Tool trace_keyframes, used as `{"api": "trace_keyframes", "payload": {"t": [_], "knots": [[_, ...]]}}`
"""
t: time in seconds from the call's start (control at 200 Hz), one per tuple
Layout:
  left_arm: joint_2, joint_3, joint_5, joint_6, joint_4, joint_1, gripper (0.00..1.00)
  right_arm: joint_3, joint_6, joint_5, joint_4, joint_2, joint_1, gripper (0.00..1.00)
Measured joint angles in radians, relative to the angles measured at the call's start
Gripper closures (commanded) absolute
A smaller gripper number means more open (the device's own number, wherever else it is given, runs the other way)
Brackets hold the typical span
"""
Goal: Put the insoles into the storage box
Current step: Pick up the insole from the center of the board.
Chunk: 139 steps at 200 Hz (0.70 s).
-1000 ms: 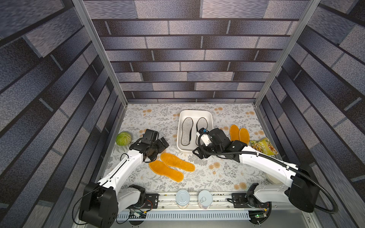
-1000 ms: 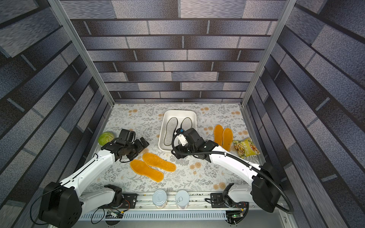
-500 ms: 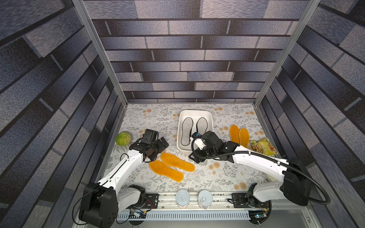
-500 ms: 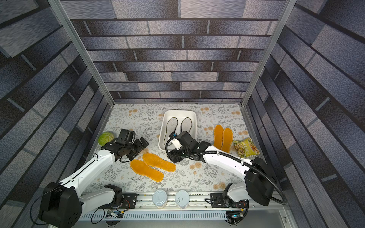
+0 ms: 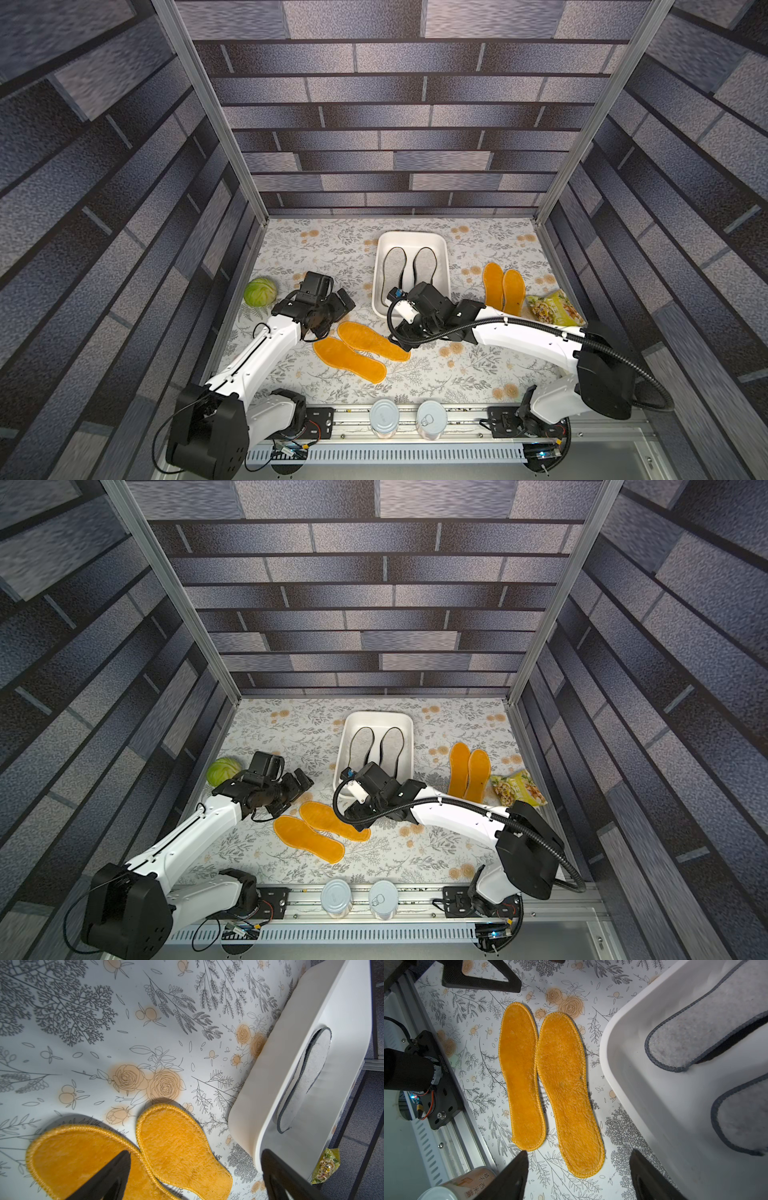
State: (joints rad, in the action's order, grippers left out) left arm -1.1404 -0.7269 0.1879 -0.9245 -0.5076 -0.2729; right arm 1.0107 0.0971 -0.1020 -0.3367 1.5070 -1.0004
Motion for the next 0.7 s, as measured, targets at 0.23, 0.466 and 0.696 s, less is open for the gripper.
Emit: {"api": "trace_keyframes", "payload": {"t": [0.23,0.466,0.696], "knots": [[0.0,0.006,0.0,0.0,0.001,0.005,0.0,0.017,-0.025,0.03,-0.004,0.036,-0.027,0.23],[0.001,0.012,0.0,0.0,0.0,0.011,0.0,0.017,-0.032,0.042,-0.004,0.052,-0.042,0.24],[0.011,0.015,0.0,0.0,0.0,0.016,0.0,0.021,-0.034,0.05,-0.005,0.072,-0.07,0.25]]}}
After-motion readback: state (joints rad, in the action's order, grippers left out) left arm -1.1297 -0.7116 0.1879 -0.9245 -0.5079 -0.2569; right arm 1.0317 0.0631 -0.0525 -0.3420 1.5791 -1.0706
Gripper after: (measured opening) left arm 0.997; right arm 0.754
